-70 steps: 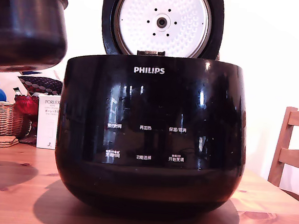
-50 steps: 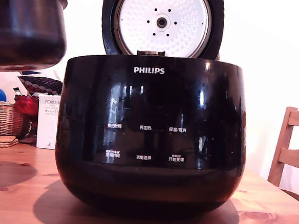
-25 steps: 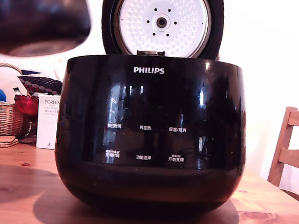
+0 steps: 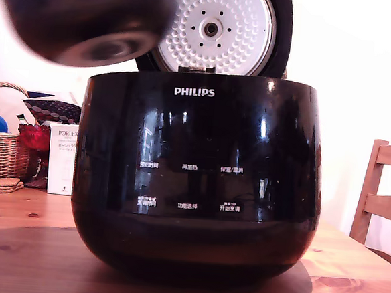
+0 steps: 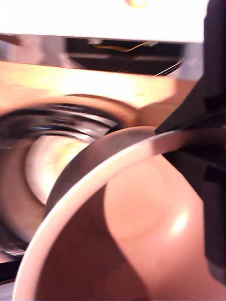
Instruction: Place the pot you are holding inside the rice cooker
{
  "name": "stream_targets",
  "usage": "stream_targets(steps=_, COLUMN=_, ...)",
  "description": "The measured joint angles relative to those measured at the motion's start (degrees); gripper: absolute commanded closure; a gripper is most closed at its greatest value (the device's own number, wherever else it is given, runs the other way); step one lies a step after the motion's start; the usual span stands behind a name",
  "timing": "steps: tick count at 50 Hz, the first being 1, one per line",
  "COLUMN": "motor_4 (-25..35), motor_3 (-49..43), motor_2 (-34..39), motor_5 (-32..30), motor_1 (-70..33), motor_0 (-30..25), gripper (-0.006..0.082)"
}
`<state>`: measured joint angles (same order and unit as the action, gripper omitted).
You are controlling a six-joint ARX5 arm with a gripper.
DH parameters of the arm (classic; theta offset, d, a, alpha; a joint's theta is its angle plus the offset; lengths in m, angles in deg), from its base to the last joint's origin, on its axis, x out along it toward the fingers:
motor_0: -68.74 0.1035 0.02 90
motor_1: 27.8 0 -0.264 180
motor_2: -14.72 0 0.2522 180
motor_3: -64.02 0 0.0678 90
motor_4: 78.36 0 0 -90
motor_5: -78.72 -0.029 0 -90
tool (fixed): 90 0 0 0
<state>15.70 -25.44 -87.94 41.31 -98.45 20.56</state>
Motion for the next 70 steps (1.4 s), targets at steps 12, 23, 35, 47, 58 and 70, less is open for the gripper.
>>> stream_targets(steps=12, motor_4=0.55, motor_3=1.84, motor_2=0.0, motor_5=-0.07, motor_1=-1.2, motor_0=-3.17, gripper=0.0791)
stream_targets(steps=23, motor_4=1.03, motor_3=4.28, motor_2=0.0, motor_5=-0.74, motor_1=-4.85, motor_0=-3.96, gripper=0.0791)
stream_targets(steps=35, motor_4=1.77, motor_3=4.5, motor_2=-0.66, motor_5=-1.55, motor_1=-7.54, motor_0=-5.18, gripper=0.0791)
stream_targets(steps=47, motor_4=1.92, motor_3=5.57, motor_2=-2.47, motor_5=-2.19, motor_1=-10.82, motor_0=-5.62, gripper=0.0791)
stream_targets(steps=58, motor_4=1.92, motor_3=6.56, motor_2=-3.52, motor_5=-3.08, motor_1=-13.33, motor_0=-5.68, gripper=0.0791)
stream_targets(steps=70, motor_4=1.81, motor_3=6.84, motor_2=-6.21, motor_5=-3.21, motor_1=-16.98, motor_0=-5.68, gripper=0.0791)
